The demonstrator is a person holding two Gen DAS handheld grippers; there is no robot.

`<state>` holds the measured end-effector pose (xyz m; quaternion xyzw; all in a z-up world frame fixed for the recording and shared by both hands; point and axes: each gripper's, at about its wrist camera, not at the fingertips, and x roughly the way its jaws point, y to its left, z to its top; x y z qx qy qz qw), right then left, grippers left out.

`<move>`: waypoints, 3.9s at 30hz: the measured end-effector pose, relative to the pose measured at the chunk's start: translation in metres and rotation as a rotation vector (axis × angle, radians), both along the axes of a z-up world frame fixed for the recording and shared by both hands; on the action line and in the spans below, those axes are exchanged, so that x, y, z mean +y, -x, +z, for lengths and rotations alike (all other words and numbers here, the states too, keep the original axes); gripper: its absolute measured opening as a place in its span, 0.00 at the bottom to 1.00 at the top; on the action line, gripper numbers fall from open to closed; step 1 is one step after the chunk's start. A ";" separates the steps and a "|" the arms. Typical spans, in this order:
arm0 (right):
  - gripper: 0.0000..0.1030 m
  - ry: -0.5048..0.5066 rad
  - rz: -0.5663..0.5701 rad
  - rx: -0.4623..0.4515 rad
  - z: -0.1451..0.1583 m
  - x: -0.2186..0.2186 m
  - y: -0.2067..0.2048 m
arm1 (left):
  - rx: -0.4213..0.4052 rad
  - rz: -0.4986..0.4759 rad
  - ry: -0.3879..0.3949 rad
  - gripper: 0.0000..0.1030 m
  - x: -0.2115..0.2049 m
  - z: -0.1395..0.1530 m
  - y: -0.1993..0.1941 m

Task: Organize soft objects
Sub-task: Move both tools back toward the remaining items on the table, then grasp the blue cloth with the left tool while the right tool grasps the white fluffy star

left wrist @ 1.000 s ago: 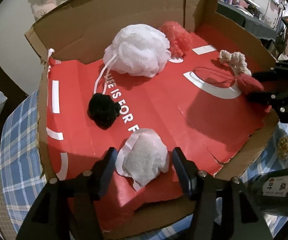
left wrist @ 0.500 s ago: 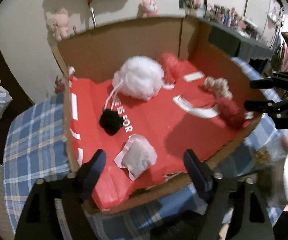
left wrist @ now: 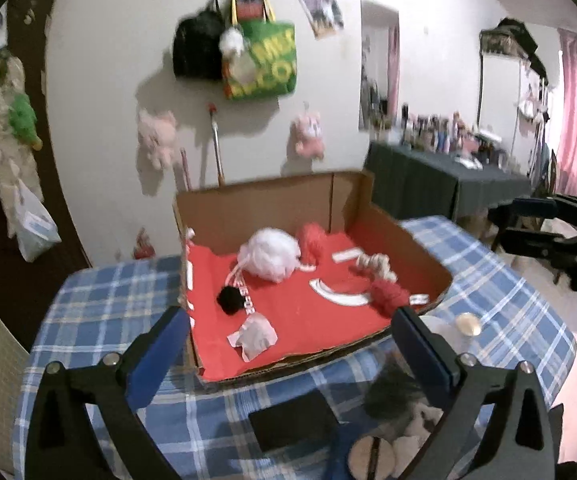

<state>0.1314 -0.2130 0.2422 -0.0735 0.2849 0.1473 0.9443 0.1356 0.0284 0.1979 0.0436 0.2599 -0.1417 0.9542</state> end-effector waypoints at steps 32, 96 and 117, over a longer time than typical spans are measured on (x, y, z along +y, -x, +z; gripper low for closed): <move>0.96 -0.145 -0.156 -0.160 -0.130 -0.005 0.144 | -0.062 0.139 0.081 1.00 -0.015 -0.094 0.136; 0.96 0.046 -0.044 0.296 -0.200 0.022 0.026 | 0.336 -0.028 -0.140 0.82 -0.002 -0.159 0.027; 0.48 0.011 0.087 0.224 -0.187 0.039 0.041 | 0.332 -0.112 -0.046 0.23 -0.021 -0.145 0.032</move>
